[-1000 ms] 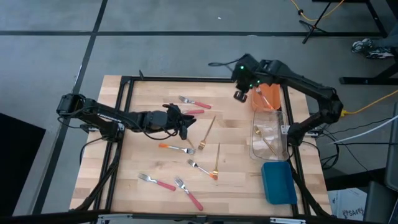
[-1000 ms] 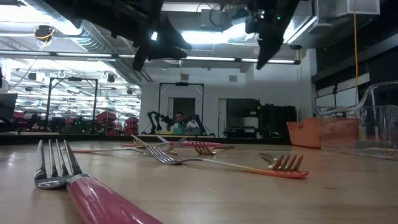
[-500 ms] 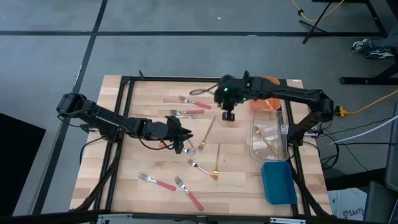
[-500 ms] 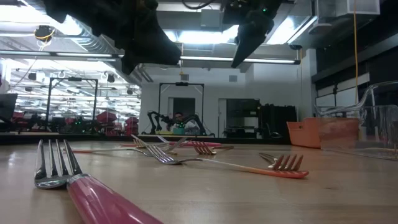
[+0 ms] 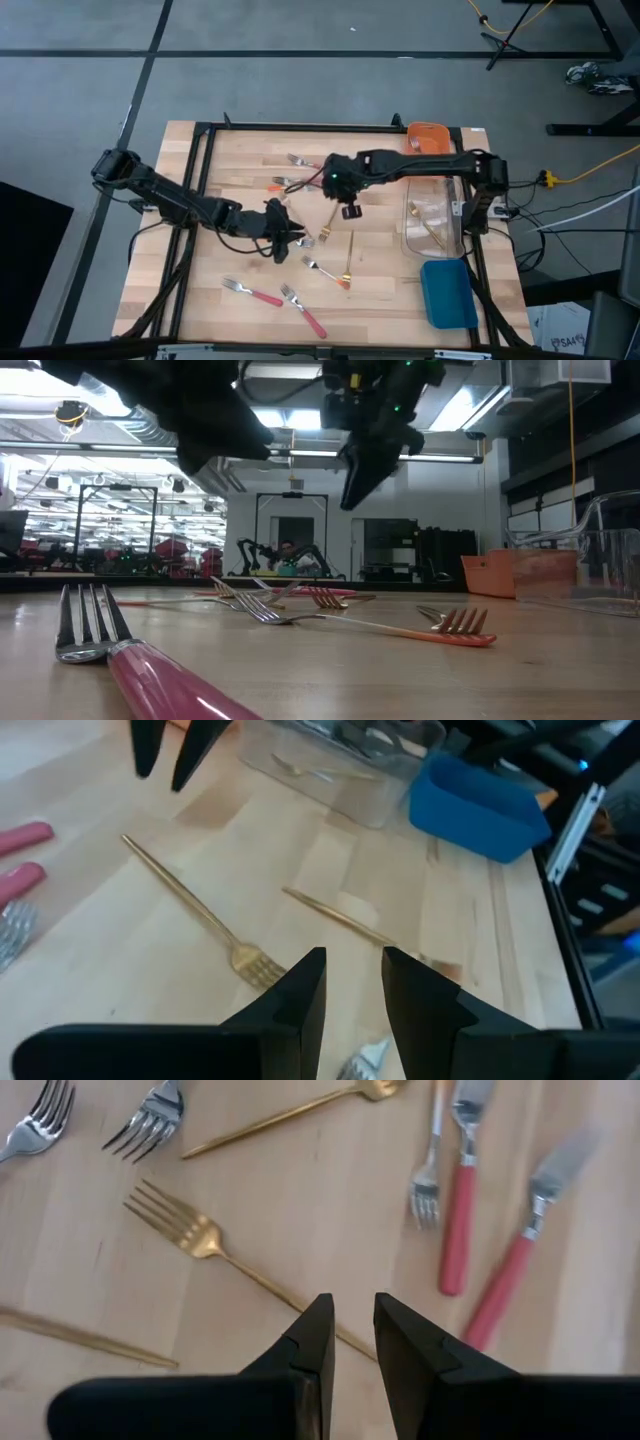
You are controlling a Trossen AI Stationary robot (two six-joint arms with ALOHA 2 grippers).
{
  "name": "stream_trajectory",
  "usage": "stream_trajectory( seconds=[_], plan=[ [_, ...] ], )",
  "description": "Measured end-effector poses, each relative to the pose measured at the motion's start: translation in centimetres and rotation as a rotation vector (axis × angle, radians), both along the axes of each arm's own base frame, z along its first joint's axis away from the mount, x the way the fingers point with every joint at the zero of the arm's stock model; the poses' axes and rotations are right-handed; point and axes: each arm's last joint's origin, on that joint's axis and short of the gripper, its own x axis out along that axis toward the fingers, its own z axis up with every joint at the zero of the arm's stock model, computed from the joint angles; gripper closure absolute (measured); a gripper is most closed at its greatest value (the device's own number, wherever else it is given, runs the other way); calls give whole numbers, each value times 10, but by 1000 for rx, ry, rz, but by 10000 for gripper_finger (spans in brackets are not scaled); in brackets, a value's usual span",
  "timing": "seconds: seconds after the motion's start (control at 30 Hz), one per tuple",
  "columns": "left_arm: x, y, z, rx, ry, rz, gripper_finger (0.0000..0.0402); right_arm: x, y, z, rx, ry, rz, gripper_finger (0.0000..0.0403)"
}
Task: Sort silverware by color (type)
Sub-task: Put the gold fork into the transparent bin
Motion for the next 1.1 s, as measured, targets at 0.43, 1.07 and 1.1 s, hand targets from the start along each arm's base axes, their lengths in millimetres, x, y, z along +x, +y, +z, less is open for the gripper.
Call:
stream_trajectory(
  seconds=[0.43,1.07,1.1],
  plan=[
    [-14,-27,-8,35,93,-111,308,25,32,-50,3,67,168,339],
    [-24,-46,-9,40,104,-183,308,33,35,-97,-50,194,343,339],
    [-24,-46,-9,40,104,-183,308,33,34,-98,-53,197,346,339]
  ],
)
